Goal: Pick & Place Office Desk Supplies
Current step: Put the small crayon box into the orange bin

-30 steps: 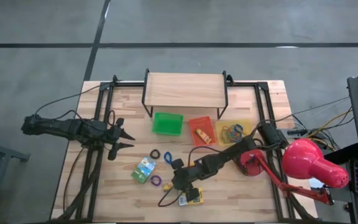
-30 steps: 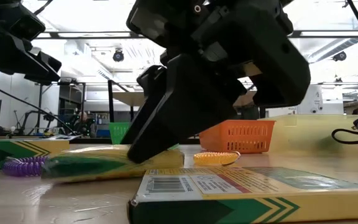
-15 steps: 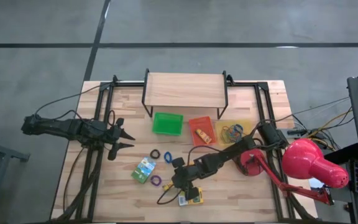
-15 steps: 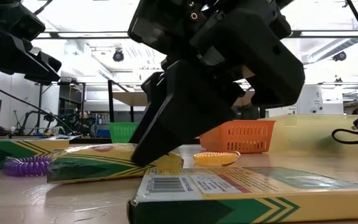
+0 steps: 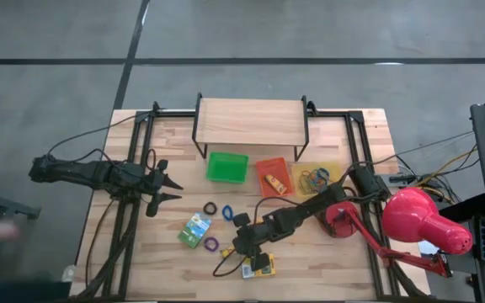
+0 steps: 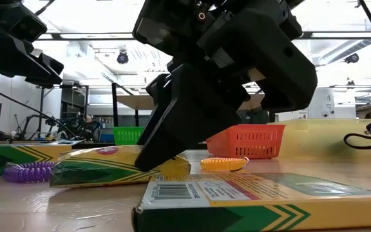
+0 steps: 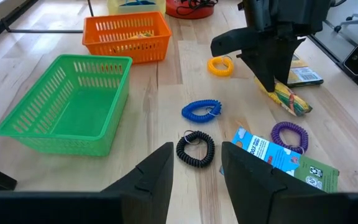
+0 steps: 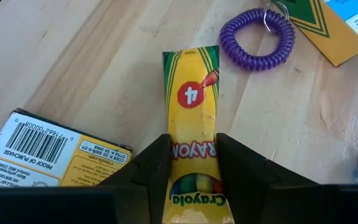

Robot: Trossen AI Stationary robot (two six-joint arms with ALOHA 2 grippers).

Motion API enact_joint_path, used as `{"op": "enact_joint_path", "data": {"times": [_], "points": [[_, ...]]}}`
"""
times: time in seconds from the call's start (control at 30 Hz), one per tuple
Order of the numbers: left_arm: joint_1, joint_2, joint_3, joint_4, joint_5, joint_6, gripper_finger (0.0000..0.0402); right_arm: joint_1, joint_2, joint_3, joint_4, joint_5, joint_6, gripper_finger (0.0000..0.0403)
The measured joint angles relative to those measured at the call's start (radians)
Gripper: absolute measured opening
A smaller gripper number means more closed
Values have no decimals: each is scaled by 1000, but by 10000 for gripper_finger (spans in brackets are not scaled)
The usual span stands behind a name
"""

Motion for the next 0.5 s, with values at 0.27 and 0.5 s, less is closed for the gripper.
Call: {"op": "enact_joint_path", "data": {"times": [0.27,0.5], "points": [[0,0,0,0,0,0,142,-4,0,0,5,1,0,112],[0,0,0,0,0,0,142,-3,-71,0,8,2,1,111]]}}
